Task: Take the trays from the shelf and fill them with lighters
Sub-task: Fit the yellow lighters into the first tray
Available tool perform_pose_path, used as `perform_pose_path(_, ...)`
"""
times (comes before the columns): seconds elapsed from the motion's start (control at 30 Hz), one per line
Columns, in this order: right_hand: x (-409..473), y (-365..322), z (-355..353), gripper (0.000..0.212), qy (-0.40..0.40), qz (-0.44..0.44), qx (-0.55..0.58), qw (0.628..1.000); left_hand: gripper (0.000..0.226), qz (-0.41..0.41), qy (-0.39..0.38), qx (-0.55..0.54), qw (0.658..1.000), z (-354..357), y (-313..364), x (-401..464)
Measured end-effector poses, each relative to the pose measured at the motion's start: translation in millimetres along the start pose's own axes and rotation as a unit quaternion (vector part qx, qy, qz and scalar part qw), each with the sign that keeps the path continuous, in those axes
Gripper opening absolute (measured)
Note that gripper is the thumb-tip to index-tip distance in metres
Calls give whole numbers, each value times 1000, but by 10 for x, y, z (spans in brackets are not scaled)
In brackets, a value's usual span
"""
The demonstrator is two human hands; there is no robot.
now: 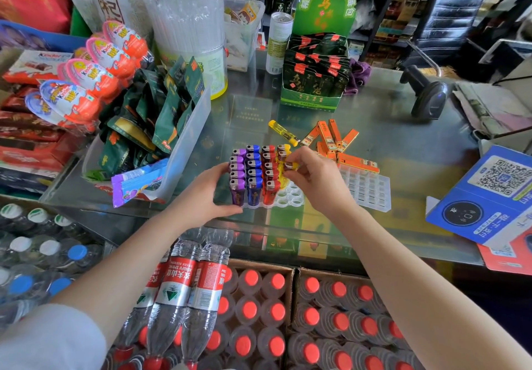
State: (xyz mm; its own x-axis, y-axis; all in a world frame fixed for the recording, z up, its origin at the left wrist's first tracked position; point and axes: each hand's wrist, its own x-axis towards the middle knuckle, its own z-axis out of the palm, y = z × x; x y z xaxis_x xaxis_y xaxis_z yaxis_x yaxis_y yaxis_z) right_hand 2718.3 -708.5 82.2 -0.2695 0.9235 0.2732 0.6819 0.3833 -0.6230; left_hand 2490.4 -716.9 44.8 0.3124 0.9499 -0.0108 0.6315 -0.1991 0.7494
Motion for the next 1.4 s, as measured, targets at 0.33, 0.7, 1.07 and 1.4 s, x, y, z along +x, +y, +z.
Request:
perform_pose_path(0.33,152,163,39,33,31,46,54,997,78,-13,15,13,1000,12,28,114)
perform_pose_path(0.7,784,515,193,27,-12,142,-138,980,69,13,2,-24,1000,-26,-45,226)
perform_pose_path(1.07,829,468,214,21,-27,185,-138,973,75,4,-2,-20,1000,-36,-15,207)
perform_pose_path(1.4,140,311,-277,18,98,181,241,948,79,-29,-13,13,999,-61,99,182)
